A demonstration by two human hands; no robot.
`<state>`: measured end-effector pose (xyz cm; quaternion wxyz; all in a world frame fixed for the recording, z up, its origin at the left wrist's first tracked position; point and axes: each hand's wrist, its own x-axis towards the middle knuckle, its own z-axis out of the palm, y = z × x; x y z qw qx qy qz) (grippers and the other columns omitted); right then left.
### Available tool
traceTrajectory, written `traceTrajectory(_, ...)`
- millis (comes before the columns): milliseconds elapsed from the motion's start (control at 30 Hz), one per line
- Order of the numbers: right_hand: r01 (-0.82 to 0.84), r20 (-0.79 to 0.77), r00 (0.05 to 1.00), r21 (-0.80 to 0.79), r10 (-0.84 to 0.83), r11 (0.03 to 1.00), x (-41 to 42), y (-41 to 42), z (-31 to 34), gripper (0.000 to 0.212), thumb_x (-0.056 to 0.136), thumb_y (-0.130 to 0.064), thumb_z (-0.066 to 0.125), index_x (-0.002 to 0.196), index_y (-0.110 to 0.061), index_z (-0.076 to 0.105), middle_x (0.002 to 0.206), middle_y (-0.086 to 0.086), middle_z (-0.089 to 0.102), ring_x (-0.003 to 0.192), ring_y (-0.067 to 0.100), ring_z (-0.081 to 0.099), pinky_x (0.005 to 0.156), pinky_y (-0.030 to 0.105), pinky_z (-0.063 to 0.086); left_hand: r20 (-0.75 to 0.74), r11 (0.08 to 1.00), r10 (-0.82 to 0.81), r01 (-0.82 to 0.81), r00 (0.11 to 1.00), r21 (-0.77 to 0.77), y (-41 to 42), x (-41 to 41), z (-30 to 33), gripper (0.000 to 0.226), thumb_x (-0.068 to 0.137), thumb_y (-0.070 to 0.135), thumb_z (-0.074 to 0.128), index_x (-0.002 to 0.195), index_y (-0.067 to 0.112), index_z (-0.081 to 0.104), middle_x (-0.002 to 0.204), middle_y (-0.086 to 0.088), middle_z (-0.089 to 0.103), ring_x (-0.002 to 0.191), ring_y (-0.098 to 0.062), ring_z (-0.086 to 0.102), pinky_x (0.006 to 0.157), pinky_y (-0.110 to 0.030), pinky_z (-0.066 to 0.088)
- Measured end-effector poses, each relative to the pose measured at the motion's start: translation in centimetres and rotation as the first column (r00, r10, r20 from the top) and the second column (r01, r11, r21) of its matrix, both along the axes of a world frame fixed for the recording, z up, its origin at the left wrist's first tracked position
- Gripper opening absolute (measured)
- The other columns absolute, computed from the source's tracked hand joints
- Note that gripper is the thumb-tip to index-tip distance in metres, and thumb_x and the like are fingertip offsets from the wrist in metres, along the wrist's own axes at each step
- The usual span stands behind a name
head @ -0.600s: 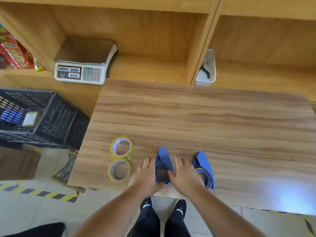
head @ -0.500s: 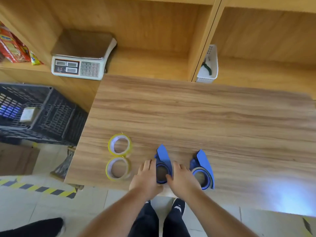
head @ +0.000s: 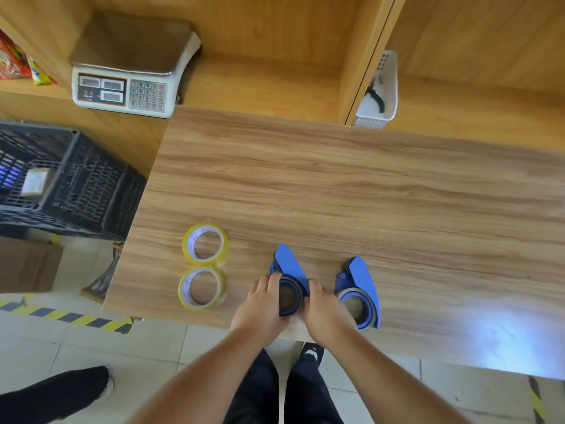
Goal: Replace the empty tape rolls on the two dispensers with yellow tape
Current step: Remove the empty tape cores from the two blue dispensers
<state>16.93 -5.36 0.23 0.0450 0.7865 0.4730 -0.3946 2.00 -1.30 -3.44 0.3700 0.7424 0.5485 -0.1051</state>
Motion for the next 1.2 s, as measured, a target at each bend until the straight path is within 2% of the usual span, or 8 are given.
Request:
traceTrajectory(133, 0.035, -0.003, 0.999, 0.015, -0.035, 0.999, 0.8, -0.3, -0.1, 0.026, 0.101, -0.015, 0.040, 0.127, -0.016, 0.044, 0.114, 0.010, 0.065, 0.083, 0.029, 0.057, 0.066, 0.035, 0.041, -0.026, 0.998, -0.061, 0.062, 0.998, 0.010, 0.3, -0.8, 0.0, 0.091, 0.078, 0.033, 0.075, 0.151, 0.030, 0.020, 0.145, 0.007, 0.041, 0.134, -0.022, 0.044, 0.096, -0.044, 0.054)
traceTrajectory(267, 0.008, 0.008, 1.000, 0.029, -0.008, 1.000, 0.5, -0.6, -0.4, 0.024, 0.100, -0.013, 0.043, 0.124, -0.016, 0.044, 0.115, 0.011, 0.063, 0.092, 0.032, 0.066, 0.065, 0.037, 0.044, -0.022, 0.995, -0.092, 0.093, 0.995, 0.025, 0.6, -1.1, 0.1, 0.094, 0.078, 0.032, 0.075, 0.153, 0.031, 0.017, 0.148, 0.009, 0.039, 0.133, -0.021, 0.046, 0.099, -0.042, 0.052)
traceTrajectory(433, -0.003, 0.024, 1.000, 0.022, 0.002, 1.000, 0.2, -0.7, -0.4, 0.033, 0.099, -0.010, 0.046, 0.132, -0.015, 0.042, 0.114, 0.011, 0.062, 0.094, 0.031, 0.066, 0.066, 0.037, 0.047, -0.010, 0.998, -0.060, 0.060, 0.998, 0.030, 0.5, -1.2, 0.9, 0.090, 0.077, 0.029, 0.074, 0.151, 0.025, 0.024, 0.147, 0.006, 0.044, 0.133, -0.022, 0.048, 0.099, -0.040, 0.051)
traceTrajectory(633, -0.029, 0.027, 0.999, 0.024, 0.028, 0.999, 0.1, -0.7, 0.3, 0.047, 0.098, -0.013, 0.048, 0.144, -0.015, 0.036, 0.125, 0.011, 0.059, 0.101, 0.030, 0.067, 0.069, 0.034, 0.046, -0.013, 0.991, -0.104, 0.105, 0.994, 0.087, 0.4, -1.4, 2.7, 0.091, 0.072, 0.027, 0.069, 0.151, 0.025, 0.024, 0.146, 0.006, 0.044, 0.135, -0.020, 0.043, 0.104, -0.037, 0.045)
traceTrajectory(767, 0.014, 0.035, 0.999, 0.095, -0.017, 0.995, 0.5, 0.2, 1.9, 0.029, 0.099, -0.025, 0.041, 0.126, -0.015, 0.045, 0.125, 0.011, 0.056, 0.106, 0.032, 0.060, 0.071, 0.039, 0.047, 0.008, 0.986, -0.106, 0.104, 0.994, 0.131, 0.6, -1.7, 3.8, 0.090, 0.068, 0.034, 0.066, 0.149, 0.028, 0.027, 0.145, 0.009, 0.045, 0.137, -0.018, 0.043, 0.107, -0.036, 0.043)
traceTrajectory(833, 0.009, 0.071, 0.997, 0.150, -0.020, 0.989, 1.2, 0.9, 2.7, 0.031, 0.098, -0.029, 0.040, 0.126, -0.016, 0.045, 0.127, 0.008, 0.054, 0.112, 0.030, 0.053, 0.076, 0.042, 0.051, 0.033, 0.982, -0.109, 0.103, 0.993, 0.157, 1.0, -1.8, 4.6, 0.089, 0.067, 0.037, 0.065, 0.148, 0.029, 0.029, 0.144, 0.010, 0.045, 0.137, -0.018, 0.044, 0.108, -0.036, 0.043)
traceTrajectory(1000, -0.009, 0.192, 0.980, 0.284, -0.047, 0.959, 3.0, 2.7, 4.1, 0.058, 0.094, -0.032, 0.048, 0.149, -0.020, 0.034, 0.148, 0.006, 0.043, 0.130, 0.032, 0.040, 0.099, 0.046, 0.046, 0.088, 0.975, -0.061, 0.040, 0.994, 0.216, 3.9, -0.9, 6.9, 0.085, 0.067, 0.044, 0.064, 0.145, 0.030, 0.033, 0.135, 0.009, 0.045, 0.131, -0.019, 0.046, 0.105, -0.036, 0.045)
traceTrajectory(1200, 0.052, 0.211, 0.971, 0.272, -0.112, 0.961, 5.5, 4.4, 4.9, 0.073, 0.094, -0.051, 0.044, 0.157, -0.033, 0.014, 0.169, 0.001, 0.010, 0.152, 0.033, 0.013, 0.119, 0.051, 0.025, 0.106, 0.968, 0.015, -0.041, 0.994, 0.247, 9.5, 2.2, 7.5, 0.091, 0.070, 0.037, 0.076, 0.148, 0.026, 0.032, 0.137, 0.002, 0.046, 0.132, -0.025, 0.048, 0.107, -0.042, 0.045)
